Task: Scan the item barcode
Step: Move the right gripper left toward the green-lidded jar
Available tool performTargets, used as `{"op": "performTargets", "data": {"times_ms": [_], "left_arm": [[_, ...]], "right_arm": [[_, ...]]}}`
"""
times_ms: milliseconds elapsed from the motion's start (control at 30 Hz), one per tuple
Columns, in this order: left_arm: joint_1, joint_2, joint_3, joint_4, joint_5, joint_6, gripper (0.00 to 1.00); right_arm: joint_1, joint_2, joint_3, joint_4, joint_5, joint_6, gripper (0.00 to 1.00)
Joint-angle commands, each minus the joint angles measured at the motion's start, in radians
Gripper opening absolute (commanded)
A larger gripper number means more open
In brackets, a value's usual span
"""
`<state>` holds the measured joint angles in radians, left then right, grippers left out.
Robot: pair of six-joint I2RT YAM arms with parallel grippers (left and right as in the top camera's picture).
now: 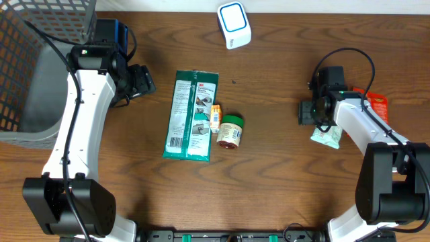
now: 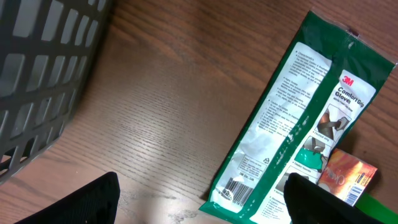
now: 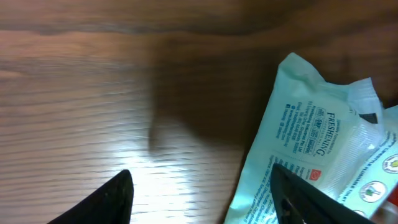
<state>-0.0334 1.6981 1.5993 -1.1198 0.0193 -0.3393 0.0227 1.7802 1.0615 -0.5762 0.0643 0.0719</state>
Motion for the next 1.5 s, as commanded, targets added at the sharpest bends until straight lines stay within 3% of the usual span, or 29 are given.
{"op": "performTargets", "data": {"times_ms": [0,300,533,800,933,1133,1267,1467], "left_arm": [[0.004,-0.014,0.003,-0.005,-0.013,0.006,0.85],[0.004,-0.014,0.003,-0.005,-0.013,0.006,0.85],[0.004,-0.014,0.003,-0.005,-0.013,0.006,0.85],[0.004,-0.014,0.003,-0.005,-0.013,0.006,0.85],[0.004,-0.014,0.003,-0.005,-0.013,0.006,0.85],[0.004,-0.014,0.003,-0.005,-0.013,0.006,0.85],[0.004,-0.014,0.003,-0.005,-0.013,0.006,0.85],[0.004,-0.014,0.003,-0.005,-0.013,0.006,0.85]], "right_arm": [[0.001,0.012,-0.007,0.0,0.072,0.021,0.68],[0.003,0.012,-0.007,0.014,-0.148,0.021,0.72],[0.002,0.012,-0.01,-0.062,-0.134,0.021,0.7],[0.002,0.012,-0.012,-0.106,0.057,0.056,0.66],[0.004,0.012,-0.012,-0.043,-0.236,0.066,0.72],[0.018,0.012,-0.012,0.023,-0.617,0.065,0.7],[0.06,0.011,-0.011,0.05,-0.71,0.068,0.7],[0.196,0.011,0.0,0.099,-0.703,0.167,0.68]]}}
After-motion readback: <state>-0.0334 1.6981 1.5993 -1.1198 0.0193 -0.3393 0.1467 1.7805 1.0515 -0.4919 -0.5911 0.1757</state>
